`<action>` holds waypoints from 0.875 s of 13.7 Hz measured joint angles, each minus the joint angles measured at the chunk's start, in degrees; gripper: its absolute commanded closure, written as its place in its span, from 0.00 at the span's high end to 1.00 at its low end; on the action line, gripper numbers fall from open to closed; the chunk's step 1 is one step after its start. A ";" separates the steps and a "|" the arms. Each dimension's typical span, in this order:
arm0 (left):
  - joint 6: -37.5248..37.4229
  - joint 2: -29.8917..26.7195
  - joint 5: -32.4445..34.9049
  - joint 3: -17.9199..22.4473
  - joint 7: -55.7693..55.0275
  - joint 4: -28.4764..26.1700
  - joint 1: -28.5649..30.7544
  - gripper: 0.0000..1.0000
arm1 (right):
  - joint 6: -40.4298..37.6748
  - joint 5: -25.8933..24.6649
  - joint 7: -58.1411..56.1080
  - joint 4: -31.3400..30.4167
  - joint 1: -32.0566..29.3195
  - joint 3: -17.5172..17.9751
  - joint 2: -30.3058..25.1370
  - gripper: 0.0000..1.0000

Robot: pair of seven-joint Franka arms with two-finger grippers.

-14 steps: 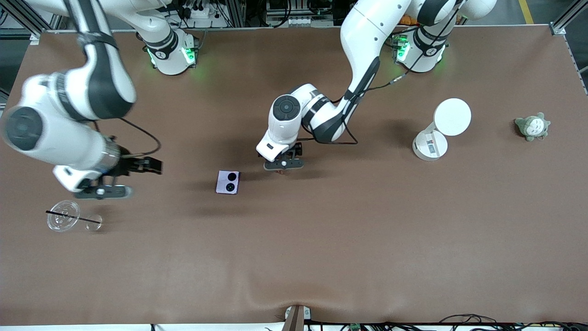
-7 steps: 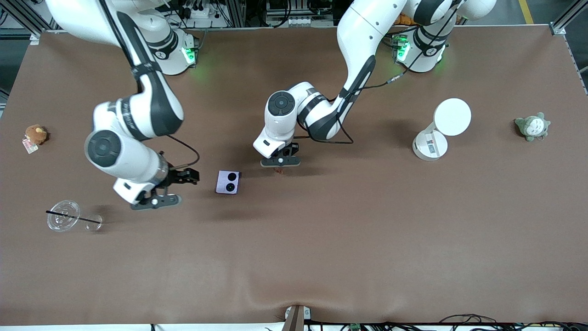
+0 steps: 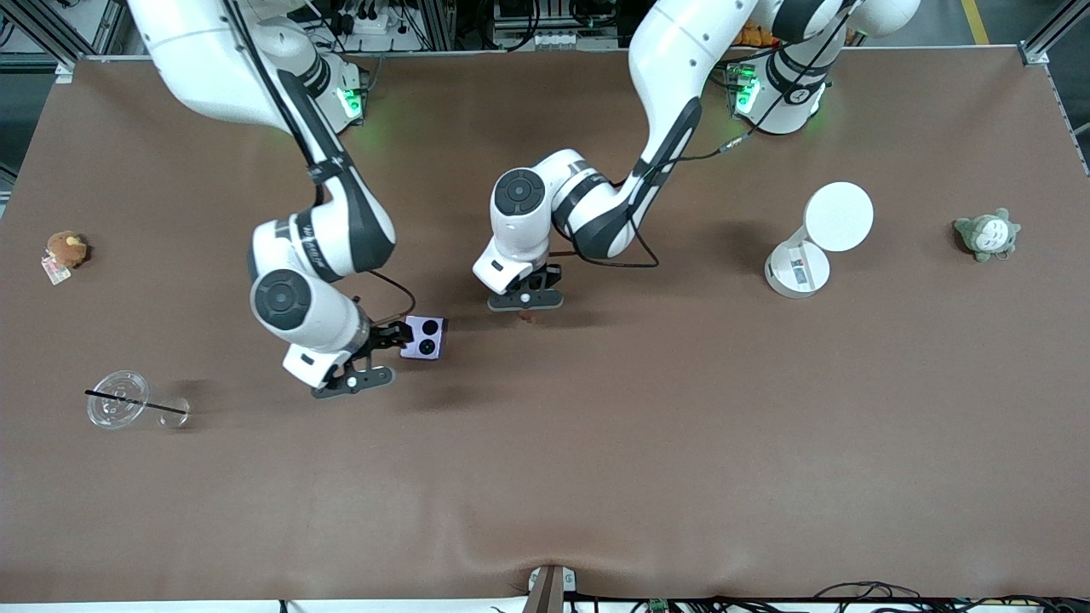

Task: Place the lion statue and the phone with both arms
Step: 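Grasp the lion statue with the left gripper while the right gripper grasps the phone, then carry the lion toward the white lamp while the right gripper lifts the phone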

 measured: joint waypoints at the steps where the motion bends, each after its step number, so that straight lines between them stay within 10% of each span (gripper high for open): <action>1: -2.36 -2.10 0.25 0.24 0.56 -0.83 0.60 0.00 | 1.26 0.00 1.80 -0.01 0.85 0.00 1.17 1.00; 12: -4.64 -29.77 6.56 0.59 13.23 -33.66 10.48 0.00 | 8.41 0.00 15.86 -2.99 5.11 -0.21 6.45 1.00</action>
